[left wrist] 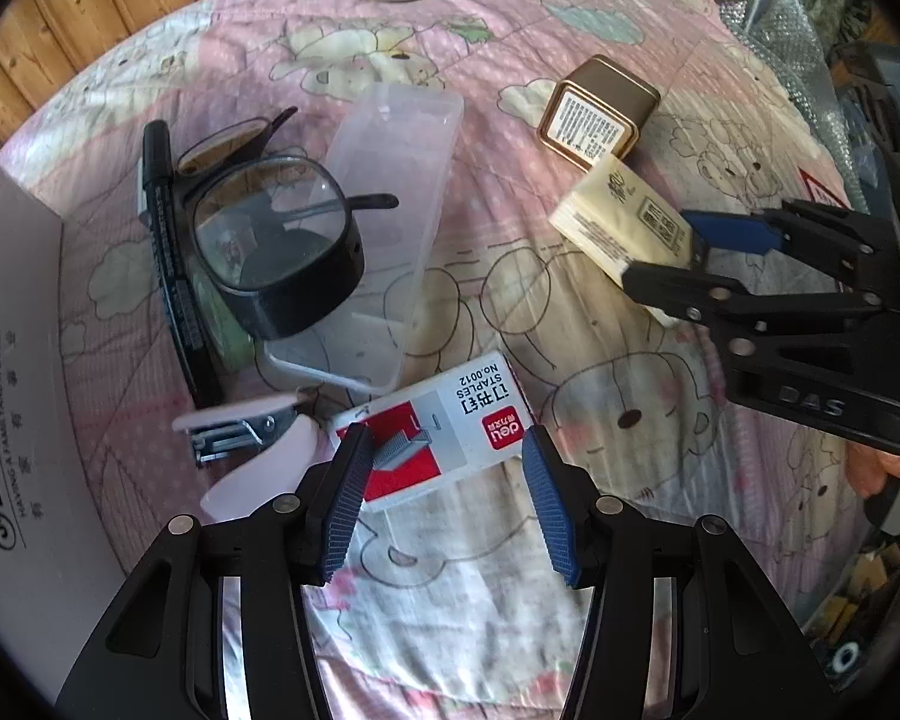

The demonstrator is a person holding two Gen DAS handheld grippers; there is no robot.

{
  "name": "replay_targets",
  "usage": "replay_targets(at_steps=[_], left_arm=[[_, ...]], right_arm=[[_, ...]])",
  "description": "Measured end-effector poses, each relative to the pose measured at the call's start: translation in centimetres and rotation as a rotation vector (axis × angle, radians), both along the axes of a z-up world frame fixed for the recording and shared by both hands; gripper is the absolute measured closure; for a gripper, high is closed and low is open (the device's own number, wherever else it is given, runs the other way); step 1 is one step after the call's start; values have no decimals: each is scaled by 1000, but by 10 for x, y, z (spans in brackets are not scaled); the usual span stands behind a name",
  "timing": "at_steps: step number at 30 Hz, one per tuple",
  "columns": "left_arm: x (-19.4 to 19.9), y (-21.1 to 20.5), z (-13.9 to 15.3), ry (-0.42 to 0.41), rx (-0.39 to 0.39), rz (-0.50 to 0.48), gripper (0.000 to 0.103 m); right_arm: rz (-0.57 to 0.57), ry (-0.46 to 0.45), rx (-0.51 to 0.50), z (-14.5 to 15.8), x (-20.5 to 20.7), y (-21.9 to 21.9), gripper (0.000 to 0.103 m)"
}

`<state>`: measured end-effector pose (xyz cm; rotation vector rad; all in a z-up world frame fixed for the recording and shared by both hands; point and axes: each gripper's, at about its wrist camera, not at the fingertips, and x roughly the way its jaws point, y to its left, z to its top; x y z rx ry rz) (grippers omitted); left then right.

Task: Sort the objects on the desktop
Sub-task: 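Grasp the red-and-white staples box with the left tool while the right holds the tissue pack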

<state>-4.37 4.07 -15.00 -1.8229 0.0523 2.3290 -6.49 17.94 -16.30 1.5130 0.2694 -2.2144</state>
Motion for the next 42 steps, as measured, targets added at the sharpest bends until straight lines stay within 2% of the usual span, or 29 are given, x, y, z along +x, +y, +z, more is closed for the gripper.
replay_targets(at_steps=[4,9,16,20,22,26,29,30,31,34,36,38,42], left_arm=[[-5,-5,0,32,14,-12,48],[-9,-23,-2,9,99,12,47],[8,-5,0,-65,152,-110,46],[21,5,12,2,110,-178,46],[27,11,15,29,103,-243,46],[36,31,6,96,-4,-384,46],[38,40,-7,146,-90,-454,41],[35,43,-12,129,-117,-454,41],[35,36,-12,117,-110,-443,41],[25,23,-8,62,-7,-344,46],[22,15,-5,43,42,-303,64],[20,6,-2,12,99,-258,64],[27,-6,6,12,142,-193,65]], right_arm=[[-32,-38,-70,6,5,6,49],[-53,-58,-102,7,6,4,50],[-58,-66,-136,15,16,-2,50],[-59,-69,-134,17,26,3,50],[-69,-75,-140,16,30,7,50],[-73,-92,-125,9,33,9,50],[-79,-92,-116,7,35,9,50],[-81,-91,-112,6,35,9,50],[-84,-87,-108,7,35,8,50],[-99,-73,-104,10,35,8,50],[-112,-70,-109,12,36,10,51],[-123,-69,-120,17,38,12,51],[-125,-58,-111,24,42,5,51]])
